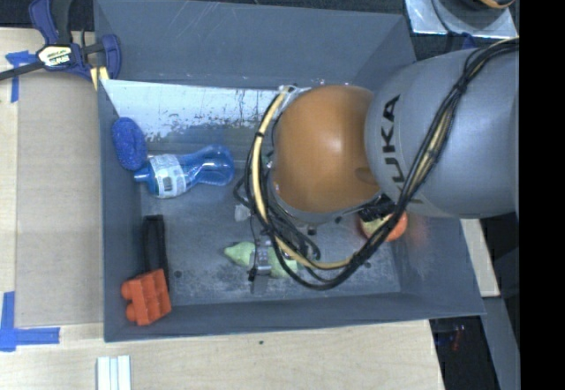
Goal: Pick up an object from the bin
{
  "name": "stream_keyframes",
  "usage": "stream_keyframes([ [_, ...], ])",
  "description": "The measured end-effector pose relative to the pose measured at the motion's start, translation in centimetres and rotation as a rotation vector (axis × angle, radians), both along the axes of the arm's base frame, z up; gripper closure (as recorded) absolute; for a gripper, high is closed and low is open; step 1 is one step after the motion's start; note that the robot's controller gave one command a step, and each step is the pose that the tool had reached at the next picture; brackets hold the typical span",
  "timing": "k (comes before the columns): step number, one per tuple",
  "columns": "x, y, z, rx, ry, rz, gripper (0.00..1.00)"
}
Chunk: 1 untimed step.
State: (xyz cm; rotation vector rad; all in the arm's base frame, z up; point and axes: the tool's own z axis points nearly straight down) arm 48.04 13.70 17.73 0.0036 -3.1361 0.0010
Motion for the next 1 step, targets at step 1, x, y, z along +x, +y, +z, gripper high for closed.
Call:
stream_keyframes([
  [1,0.20,-0.06,0.36,0.001,-0.008,-0.003,0.00],
])
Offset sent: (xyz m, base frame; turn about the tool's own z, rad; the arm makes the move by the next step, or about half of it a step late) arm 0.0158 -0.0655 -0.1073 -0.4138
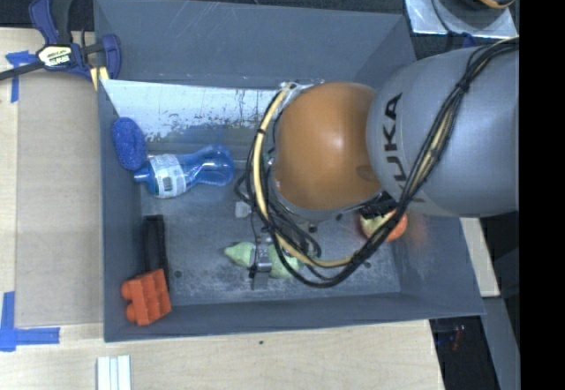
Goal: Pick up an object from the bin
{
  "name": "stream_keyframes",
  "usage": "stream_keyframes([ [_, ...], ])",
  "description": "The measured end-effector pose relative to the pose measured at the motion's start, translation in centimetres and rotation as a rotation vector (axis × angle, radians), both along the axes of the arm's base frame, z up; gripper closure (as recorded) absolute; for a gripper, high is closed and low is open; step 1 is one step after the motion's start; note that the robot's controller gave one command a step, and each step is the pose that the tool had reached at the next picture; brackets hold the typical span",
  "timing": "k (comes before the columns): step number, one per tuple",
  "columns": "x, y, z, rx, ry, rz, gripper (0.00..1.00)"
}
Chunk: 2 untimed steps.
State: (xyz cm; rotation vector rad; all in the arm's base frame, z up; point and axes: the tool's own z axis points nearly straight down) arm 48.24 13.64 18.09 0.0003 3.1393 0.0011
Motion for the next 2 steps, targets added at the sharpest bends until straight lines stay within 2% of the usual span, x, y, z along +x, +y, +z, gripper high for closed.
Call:
stream_keyframes([
  [1,1.59,-6.37,-10.79,0.001,-0.006,0.416,1.00],
  [2,1.60,-6.37,-10.79,0.001,-0.006,0.415,1.00],
])
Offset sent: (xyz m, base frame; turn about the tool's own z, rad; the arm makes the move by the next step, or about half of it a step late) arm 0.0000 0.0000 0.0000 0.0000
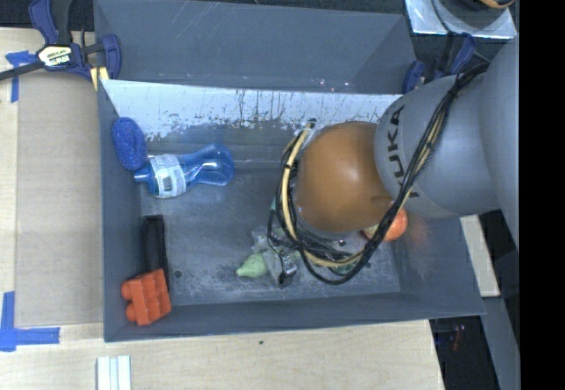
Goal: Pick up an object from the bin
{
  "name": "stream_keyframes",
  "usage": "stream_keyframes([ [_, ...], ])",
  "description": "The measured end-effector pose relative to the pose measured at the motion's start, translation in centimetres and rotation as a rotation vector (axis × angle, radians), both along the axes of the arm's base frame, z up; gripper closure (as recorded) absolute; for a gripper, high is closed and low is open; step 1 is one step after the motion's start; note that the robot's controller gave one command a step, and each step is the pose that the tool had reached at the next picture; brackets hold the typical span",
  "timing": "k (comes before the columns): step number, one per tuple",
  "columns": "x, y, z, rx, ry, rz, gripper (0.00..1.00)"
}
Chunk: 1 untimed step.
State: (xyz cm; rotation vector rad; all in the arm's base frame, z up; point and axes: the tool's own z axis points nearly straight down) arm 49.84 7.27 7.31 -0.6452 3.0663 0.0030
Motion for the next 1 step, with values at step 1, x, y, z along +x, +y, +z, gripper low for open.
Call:
stream_keyframes([
  [1,0.88,2.24,0.01,-0.009,0.001,0.100,1.00],
])
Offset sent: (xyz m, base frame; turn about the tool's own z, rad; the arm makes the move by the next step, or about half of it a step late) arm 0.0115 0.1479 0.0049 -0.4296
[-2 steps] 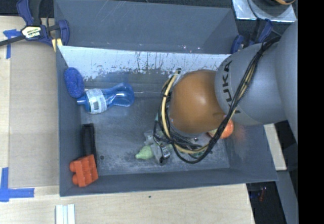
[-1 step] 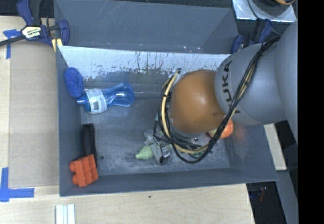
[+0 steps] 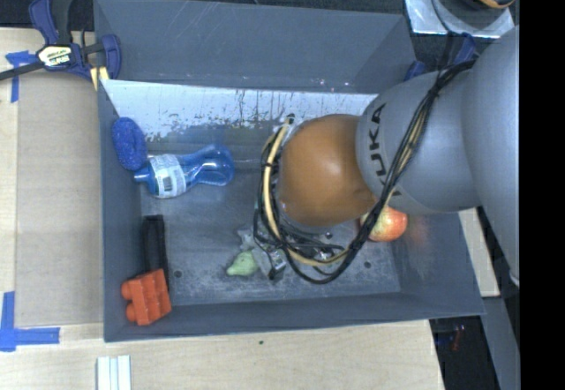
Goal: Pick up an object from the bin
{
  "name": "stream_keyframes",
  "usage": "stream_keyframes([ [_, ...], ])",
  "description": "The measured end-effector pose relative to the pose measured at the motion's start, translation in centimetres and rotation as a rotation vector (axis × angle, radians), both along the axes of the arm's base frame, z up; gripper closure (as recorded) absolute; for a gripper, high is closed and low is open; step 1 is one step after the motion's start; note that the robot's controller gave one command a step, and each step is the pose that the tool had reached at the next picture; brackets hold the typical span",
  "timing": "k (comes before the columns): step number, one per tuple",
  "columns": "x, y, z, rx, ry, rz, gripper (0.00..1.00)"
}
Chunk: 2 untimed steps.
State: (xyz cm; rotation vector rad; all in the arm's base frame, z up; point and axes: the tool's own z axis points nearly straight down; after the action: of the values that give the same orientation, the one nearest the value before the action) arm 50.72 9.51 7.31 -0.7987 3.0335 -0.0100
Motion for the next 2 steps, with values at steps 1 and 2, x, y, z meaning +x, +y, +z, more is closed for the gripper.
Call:
stream_keyframes([
  [1,0.4,7.8,0.3,0.005,-0.006,0.225,1.00],
  [2,-0.4,9.0,0.2,0.009,-0.013,0.421,1.00],
])
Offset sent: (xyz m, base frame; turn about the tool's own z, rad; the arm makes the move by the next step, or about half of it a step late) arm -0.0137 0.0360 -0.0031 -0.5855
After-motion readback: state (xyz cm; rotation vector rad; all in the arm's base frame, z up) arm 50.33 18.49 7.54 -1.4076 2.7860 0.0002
